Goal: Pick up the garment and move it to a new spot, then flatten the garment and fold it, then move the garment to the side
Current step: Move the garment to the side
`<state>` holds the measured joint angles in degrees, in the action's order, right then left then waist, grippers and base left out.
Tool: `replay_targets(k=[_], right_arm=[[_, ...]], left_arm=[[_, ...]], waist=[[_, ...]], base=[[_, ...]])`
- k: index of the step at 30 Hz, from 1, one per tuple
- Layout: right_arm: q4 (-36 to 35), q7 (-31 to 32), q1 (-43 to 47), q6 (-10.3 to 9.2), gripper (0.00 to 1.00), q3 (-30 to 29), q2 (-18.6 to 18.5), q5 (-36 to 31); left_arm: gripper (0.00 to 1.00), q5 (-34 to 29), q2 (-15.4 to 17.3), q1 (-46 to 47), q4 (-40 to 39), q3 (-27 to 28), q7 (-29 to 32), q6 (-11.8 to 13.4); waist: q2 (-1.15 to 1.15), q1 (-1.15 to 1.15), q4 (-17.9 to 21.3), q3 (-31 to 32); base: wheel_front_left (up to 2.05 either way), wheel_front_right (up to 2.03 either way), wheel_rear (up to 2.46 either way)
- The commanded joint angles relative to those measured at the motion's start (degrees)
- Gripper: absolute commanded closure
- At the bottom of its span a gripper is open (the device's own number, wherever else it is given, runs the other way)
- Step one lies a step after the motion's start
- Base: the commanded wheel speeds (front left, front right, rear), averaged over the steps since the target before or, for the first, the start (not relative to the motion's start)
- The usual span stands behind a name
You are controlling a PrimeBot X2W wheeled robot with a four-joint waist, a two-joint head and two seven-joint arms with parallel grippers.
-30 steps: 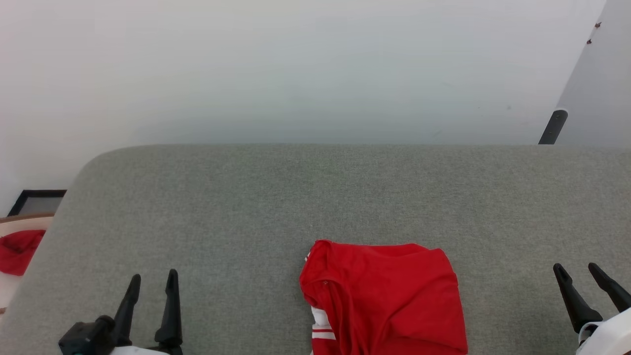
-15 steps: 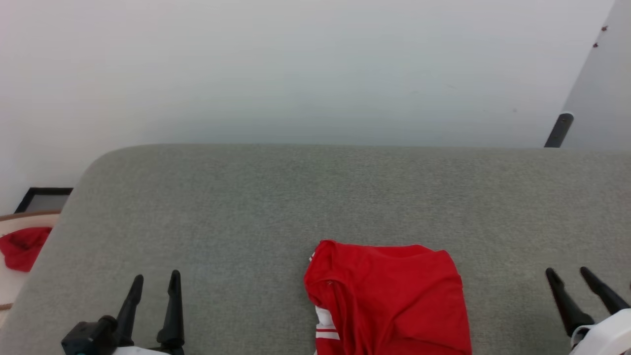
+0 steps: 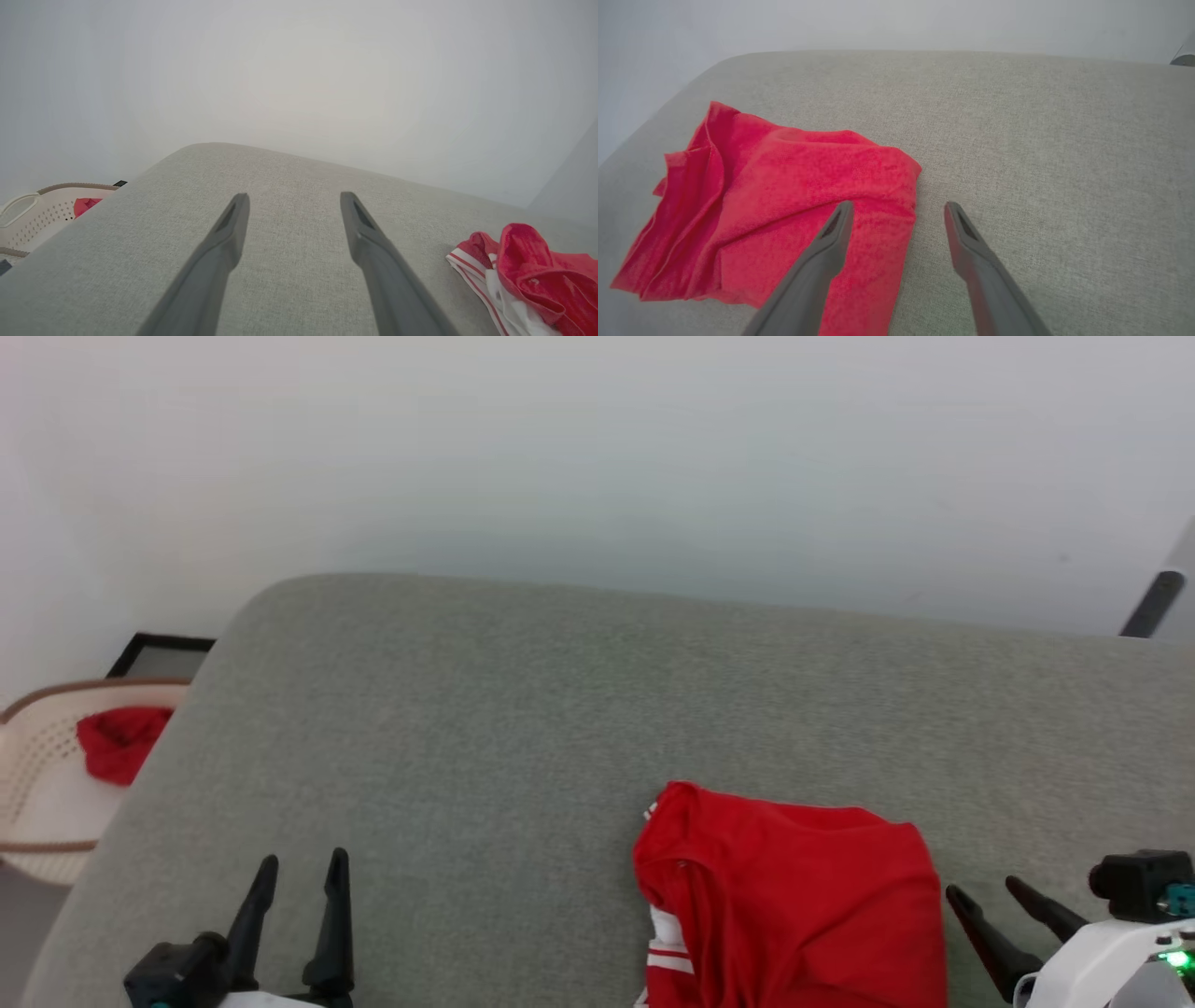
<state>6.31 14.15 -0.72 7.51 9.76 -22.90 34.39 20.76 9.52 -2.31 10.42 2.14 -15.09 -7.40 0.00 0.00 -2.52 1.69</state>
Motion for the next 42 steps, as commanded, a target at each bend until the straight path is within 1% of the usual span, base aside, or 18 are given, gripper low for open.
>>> replay_targets(k=[1, 5, 6, 16, 20, 27, 28, 29, 32, 36, 42], right_arm=[[0.23, 1.7, -0.96, -0.05, 0.0, 0.5, -0.43, 0.38], [0.22, 5.24, -1.44, -0.05, 0.0, 0.92, -0.95, 0.8], [0.22, 5.24, -1.44, -0.05, 0.0, 0.92, -0.95, 0.8], [1.09, 15.71, -2.59, -0.05, 0.0, 0.33, -0.92, 0.55], [1.63, 19.17, -3.55, -0.05, 0.0, 0.29, -0.43, 0.25], [6.38, 25.7, -5.21, -0.06, 0.0, 0.88, 1.97, 0.3], [6.97, 26.62, -5.46, -0.06, 0.29, 1.28, 2.17, 0.67], [7.57, 27.33, -5.73, -0.06, 1.0, 1.16, 2.61, 1.12], [8.12, 28.92, -6.71, -0.06, 1.0, 1.94, 2.3, 1.45], [7.73, 29.77, -8.81, -0.08, 1.0, 0.88, 1.08, 2.21], [4.24, 31.57, -11.21, -0.08, 1.0, 0.04, -2.07, 2.76]], left_arm=[[0.0, 0.26, 0.15, 0.39, 0.08, -0.34, -0.04, -0.16], [0.0, 0.28, -0.27, 1.47, -0.28, -0.86, -0.04, -0.16], [0.0, 0.28, -0.27, 1.47, -0.28, -0.86, -0.04, -0.16], [0.0, -0.09, -1.27, 4.19, -0.65, -1.72, -0.05, -0.16], [0.0, -0.15, -1.63, 5.31, -0.59, -1.96, -0.05, -0.16], [0.0, 0.07, -2.21, 6.81, -0.18, -2.43, -0.05, -0.16], [0.0, 0.12, -2.3, 6.87, -0.12, -2.45, -0.05, -0.16], [0.0, 0.18, -2.35, 6.91, 0.02, -2.53, -0.04, -0.16], [0.0, 0.27, -2.45, 7.13, 0.23, -2.51, -0.05, -0.16], [0.0, 0.28, -2.38, 6.84, 0.53, -2.31, -0.04, -0.16], [0.0, 0.05, -1.81, 5.73, 0.51, -2.05, -0.05, -0.16]], waist=[[0.0, 0.0, -2.19, -1.37], [0.0, 0.0, -3.96, -3.63], [0.0, 0.0, -3.96, -3.63], [0.0, 0.0, -6.39, -8.64], [0.0, 0.0, -6.75, -10.19], [0.0, 0.0, -7.29, -11.68], [0.0, 0.0, -7.35, -11.8], [0.0, 0.0, -7.43, -11.88], [0.0, 0.0, -7.59, -11.93], [0.0, 0.0, -7.43, -11.43], [0.0, 0.0, -6.23, -9.67]], base=[[0.0, 0.0, 0.0], [0.0, 0.0, 0.0], [0.0, 0.0, 0.0], [0.0, 0.0, 0.0], [0.0, 0.0, 0.0], [0.0, 0.0, 0.0], [0.0, 0.0, 0.0], [0.0, 0.0, 0.0], [0.0, 0.0, 0.0], [0.0, 0.0, 0.0], [0.0, 0.0, 0.0]])
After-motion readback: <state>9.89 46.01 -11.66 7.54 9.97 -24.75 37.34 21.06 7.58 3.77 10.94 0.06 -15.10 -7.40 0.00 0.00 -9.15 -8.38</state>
